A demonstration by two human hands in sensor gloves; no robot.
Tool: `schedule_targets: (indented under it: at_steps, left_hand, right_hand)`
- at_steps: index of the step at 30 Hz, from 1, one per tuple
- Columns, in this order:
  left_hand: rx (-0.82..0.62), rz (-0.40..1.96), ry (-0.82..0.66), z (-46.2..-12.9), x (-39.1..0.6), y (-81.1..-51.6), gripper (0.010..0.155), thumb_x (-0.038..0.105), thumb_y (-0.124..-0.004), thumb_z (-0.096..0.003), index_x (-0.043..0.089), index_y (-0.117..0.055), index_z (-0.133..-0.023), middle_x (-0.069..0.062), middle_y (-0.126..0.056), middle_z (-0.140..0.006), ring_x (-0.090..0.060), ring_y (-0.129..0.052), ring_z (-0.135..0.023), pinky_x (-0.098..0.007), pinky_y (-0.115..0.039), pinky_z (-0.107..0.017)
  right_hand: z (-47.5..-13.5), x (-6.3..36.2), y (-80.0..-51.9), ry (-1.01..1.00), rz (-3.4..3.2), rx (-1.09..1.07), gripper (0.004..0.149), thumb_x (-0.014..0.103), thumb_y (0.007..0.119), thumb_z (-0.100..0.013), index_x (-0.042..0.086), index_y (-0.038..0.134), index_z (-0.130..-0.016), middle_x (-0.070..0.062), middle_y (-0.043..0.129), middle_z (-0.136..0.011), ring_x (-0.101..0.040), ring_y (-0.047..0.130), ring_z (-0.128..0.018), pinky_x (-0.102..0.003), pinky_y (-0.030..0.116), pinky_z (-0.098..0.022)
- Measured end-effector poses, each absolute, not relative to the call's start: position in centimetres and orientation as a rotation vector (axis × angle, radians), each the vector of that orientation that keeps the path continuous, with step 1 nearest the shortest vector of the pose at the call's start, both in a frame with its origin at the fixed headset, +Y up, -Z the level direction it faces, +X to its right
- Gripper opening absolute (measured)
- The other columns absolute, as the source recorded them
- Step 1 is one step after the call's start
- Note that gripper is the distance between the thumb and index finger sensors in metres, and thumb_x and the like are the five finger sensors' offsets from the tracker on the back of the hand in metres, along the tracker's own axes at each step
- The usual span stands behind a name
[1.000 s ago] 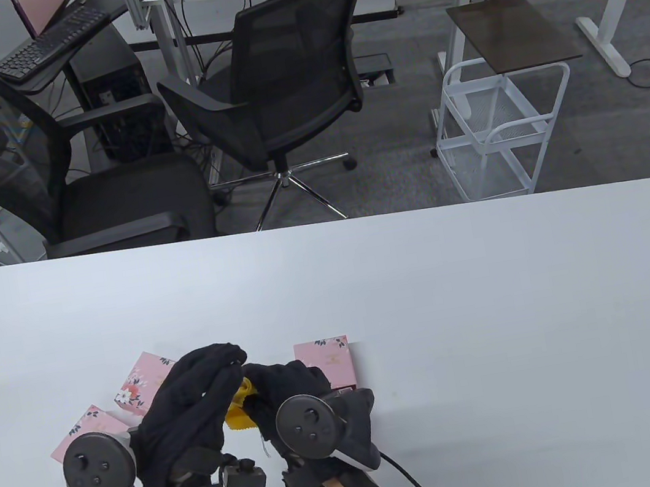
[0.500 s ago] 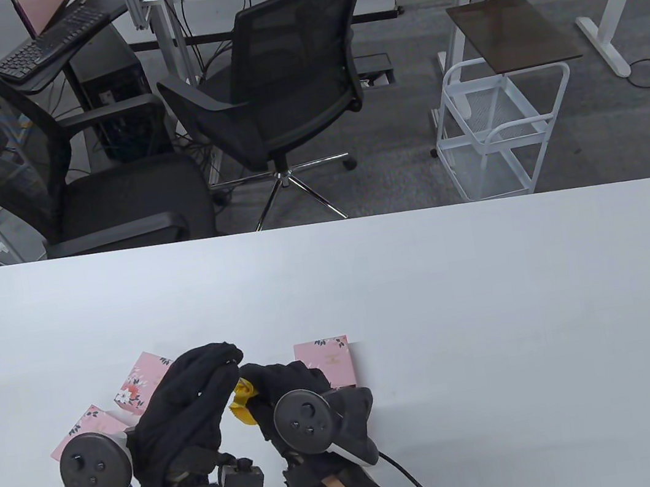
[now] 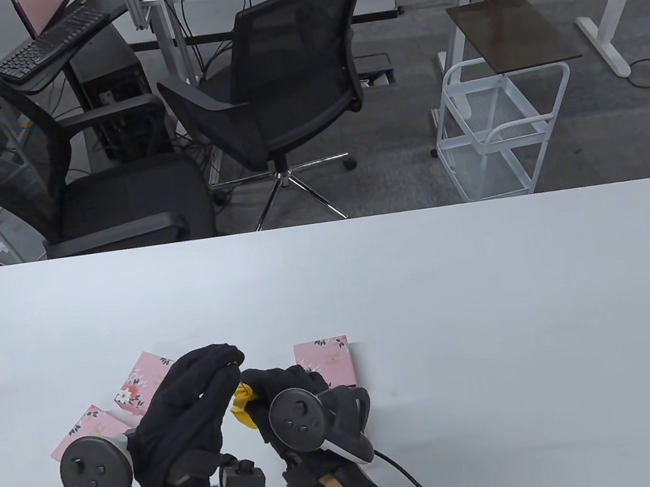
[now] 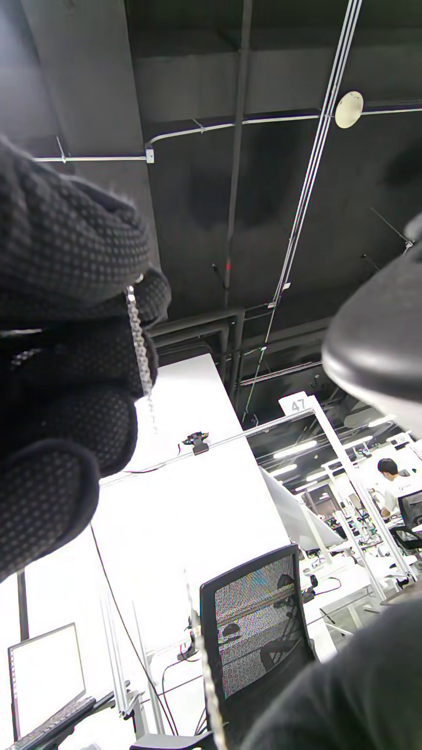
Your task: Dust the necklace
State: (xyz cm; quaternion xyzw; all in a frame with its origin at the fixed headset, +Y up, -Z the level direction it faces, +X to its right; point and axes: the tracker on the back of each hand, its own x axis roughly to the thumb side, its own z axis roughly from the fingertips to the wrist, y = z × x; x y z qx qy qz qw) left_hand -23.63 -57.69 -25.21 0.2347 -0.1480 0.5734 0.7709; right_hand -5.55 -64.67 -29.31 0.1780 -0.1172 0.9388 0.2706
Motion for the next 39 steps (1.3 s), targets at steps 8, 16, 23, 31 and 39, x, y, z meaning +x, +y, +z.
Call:
schedule_targets:
  at_steps: [8,16,23,31,39]
  left_hand:
    - [0.507,1.241,-0.322,-25.2,-23.6,-57.7,0.035,0.045,-0.089,-0.0552,0.032,-0.093,-0.087,0.000,-0.093,-0.090,-0.024,-0.087,-0.083,-0.042,-0.080,-0.059]
    - [0.514,1.241,-0.327,-25.1,-23.5,-57.7,0.035,0.045,-0.089,-0.0551,0.032,-0.093,-0.087,0.000,-0.093,-0.090,-0.024,-0.087,-0.083,-0.042,-0.080,-0.059]
    - [0.518,1.240,-0.330,-25.0,-23.5,-57.7,0.035,0.045,-0.089,-0.0551,0.032,-0.093,-0.087,0.000,-0.093,-0.090,-0.024,-0.087,-0.083,-0.042,-0.080,-0.059]
    - [0.531,1.234,-0.336,-24.9,-23.5,-57.6,0.035,0.045,-0.089,-0.0552,0.031,-0.093,-0.087,0.000,-0.093,-0.090,-0.024,-0.087,-0.083,-0.042,-0.080,-0.059]
    - [0.532,1.242,-0.337,-24.8,-23.5,-57.5,0.035,0.045,-0.089,-0.0551,0.031,-0.093,-0.087,0.000,-0.093,-0.090,-0.024,-0.087,-0.083,-0.042,-0.080,-0.059]
  right_hand:
    - [-29.4,-5.5,-64.8,-0.297,2.519,0.476,0.037,0.033,0.082,-0.062,0.019,0.078,-0.097,-0.013,0.090,-0.084,-0.039,0.090,-0.069,-0.060,0.069,-0.063]
    - [-29.7,-5.6,-65.6,-0.258,2.559,0.464,0.038,0.039,0.082,-0.062,0.016,0.081,-0.092,-0.010,0.094,-0.074,-0.036,0.092,-0.062,-0.058,0.071,-0.061]
    - [-30.0,-5.9,-66.0,-0.192,2.621,0.486,0.037,0.030,0.082,-0.062,0.018,0.078,-0.097,-0.014,0.090,-0.084,-0.039,0.090,-0.068,-0.060,0.069,-0.062]
    - [-30.2,-5.9,-66.5,-0.112,2.604,0.483,0.037,0.034,0.080,-0.063,0.015,0.080,-0.095,-0.013,0.093,-0.079,-0.037,0.093,-0.063,-0.059,0.071,-0.061]
    - [-30.4,-6.1,-67.2,-0.061,2.618,0.467,0.039,0.040,0.076,-0.064,0.013,0.081,-0.092,-0.011,0.095,-0.072,-0.034,0.095,-0.058,-0.056,0.074,-0.058]
